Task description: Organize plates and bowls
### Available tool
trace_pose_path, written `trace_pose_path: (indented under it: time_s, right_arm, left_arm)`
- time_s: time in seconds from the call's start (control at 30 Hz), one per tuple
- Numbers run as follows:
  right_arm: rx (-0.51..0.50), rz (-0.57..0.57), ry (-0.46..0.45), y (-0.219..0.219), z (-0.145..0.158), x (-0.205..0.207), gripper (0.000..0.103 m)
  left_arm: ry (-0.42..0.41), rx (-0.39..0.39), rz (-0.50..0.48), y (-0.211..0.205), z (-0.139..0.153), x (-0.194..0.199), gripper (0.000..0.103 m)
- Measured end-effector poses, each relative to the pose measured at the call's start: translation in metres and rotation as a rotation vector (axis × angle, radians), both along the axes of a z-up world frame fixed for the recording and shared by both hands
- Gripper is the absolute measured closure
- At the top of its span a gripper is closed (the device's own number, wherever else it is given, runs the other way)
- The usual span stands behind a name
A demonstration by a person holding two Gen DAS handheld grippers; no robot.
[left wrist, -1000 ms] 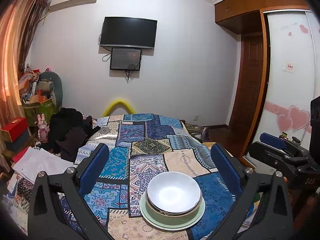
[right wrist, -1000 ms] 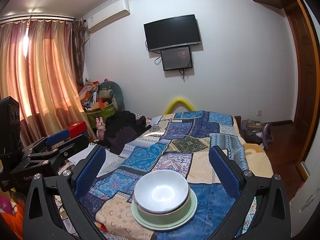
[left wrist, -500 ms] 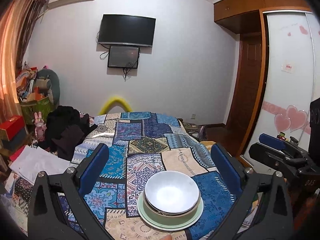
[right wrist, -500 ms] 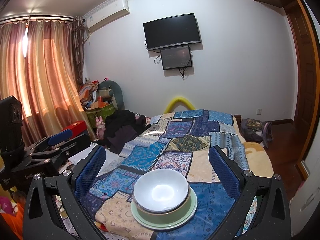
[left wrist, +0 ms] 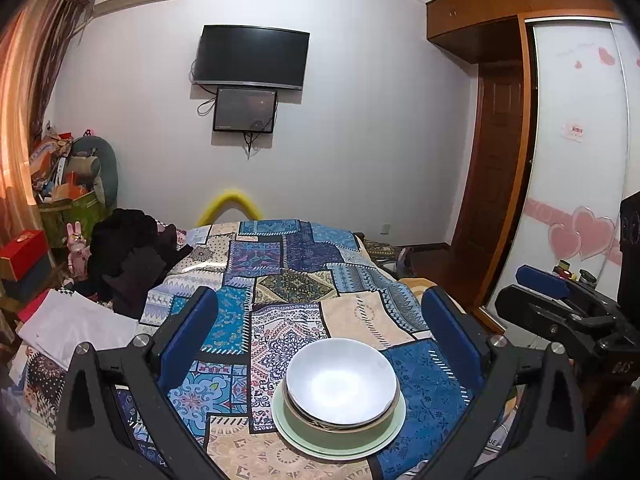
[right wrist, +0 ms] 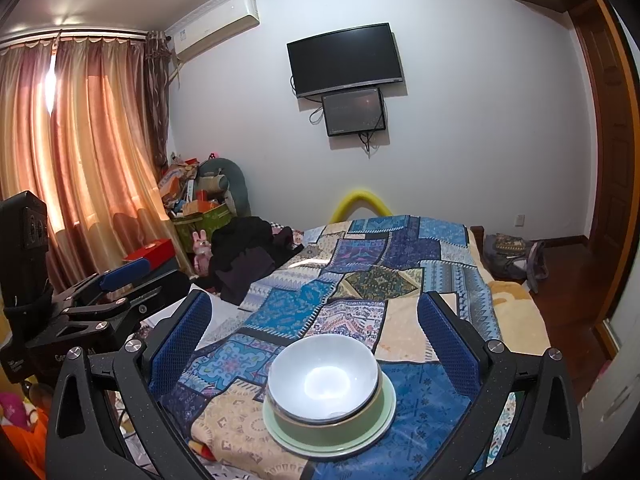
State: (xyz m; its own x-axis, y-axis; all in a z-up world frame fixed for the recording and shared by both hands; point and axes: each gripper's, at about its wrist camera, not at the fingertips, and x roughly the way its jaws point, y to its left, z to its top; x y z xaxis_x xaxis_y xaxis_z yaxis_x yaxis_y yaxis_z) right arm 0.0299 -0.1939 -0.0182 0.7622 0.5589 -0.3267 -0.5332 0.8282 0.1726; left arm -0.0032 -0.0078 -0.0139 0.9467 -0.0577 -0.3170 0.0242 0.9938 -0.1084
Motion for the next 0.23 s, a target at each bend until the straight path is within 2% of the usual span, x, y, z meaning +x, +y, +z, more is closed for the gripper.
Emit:
trace_pose_path:
  time_s: [0.23]
  right_arm:
    - [0.0, 0.0, 0.009, -0.0002, -0.0015, 0.0022, 0.0]
  left_arm:
    - [0.001, -0.004, 0.005, 0.0006, -0.002, 0.0021, 0.0]
